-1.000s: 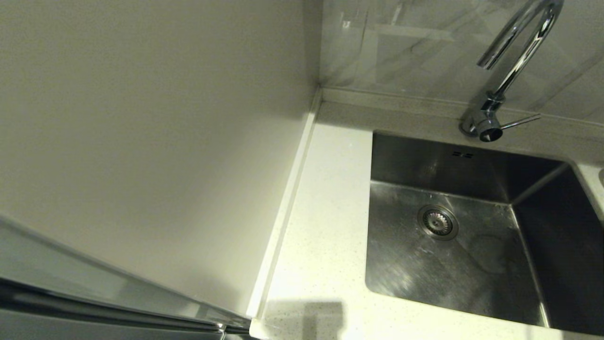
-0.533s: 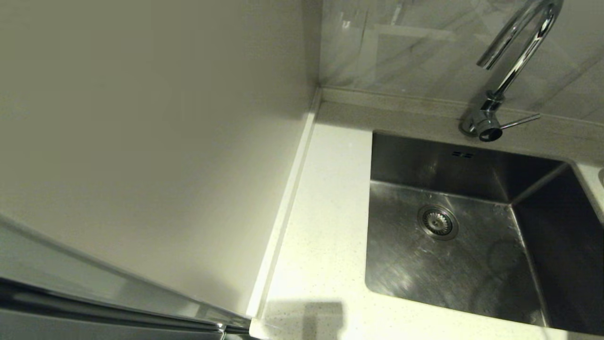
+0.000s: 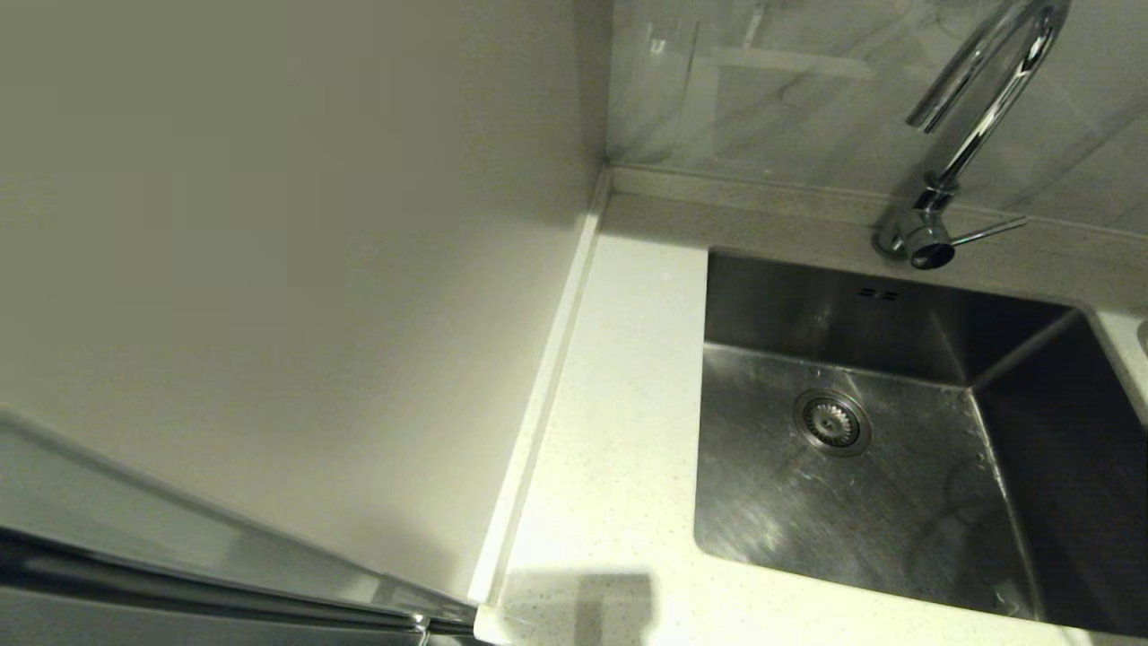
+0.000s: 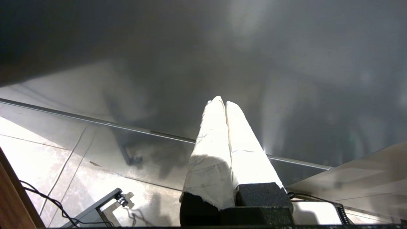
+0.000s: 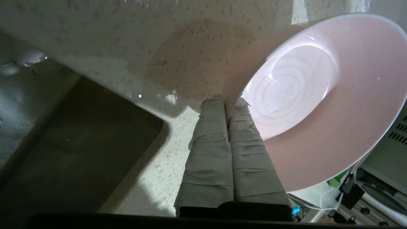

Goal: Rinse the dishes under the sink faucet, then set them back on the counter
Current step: Put a bowl back to the table from the sink

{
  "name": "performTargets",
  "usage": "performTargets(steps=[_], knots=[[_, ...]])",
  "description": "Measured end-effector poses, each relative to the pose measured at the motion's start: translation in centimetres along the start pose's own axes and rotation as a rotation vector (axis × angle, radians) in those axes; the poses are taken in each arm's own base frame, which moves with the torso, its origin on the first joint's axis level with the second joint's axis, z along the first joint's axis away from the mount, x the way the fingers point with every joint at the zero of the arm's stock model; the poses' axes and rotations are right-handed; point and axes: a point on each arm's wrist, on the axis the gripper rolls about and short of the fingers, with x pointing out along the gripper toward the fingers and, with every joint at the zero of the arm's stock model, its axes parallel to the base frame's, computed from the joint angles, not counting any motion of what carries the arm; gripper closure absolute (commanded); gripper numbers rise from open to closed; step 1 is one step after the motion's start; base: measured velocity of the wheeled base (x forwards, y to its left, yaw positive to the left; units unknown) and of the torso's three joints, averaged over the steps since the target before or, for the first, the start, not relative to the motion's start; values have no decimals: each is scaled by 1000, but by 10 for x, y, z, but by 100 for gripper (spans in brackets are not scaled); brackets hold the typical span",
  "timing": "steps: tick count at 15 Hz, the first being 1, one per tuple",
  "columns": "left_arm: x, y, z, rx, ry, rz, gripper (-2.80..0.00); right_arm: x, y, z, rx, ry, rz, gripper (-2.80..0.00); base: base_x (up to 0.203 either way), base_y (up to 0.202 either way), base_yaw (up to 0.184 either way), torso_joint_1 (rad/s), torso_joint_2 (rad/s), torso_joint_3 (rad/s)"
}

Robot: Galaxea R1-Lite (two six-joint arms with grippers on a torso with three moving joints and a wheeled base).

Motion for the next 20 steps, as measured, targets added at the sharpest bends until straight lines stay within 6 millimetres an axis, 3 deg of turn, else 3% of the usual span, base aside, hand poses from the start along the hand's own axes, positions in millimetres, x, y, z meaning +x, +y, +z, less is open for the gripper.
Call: performTargets(steps=[11, 12, 17, 20], knots=[[0, 0, 0, 0, 0, 0, 0, 12, 7, 20, 17, -32, 4, 0, 0, 0, 0, 0, 0, 0], [0, 0, 0, 0, 0, 0, 0, 12, 7, 20, 18, -32, 4, -280, 0, 0, 0, 0, 0, 0], [0, 0, 0, 0, 0, -1, 0, 9, 7, 23, 31, -48, 8, -280, 0, 0, 0, 0, 0, 0], [0, 0, 0, 0, 0, 0, 0, -4, 2, 28, 76, -100, 25, -280, 0, 0, 0, 0, 0, 0]])
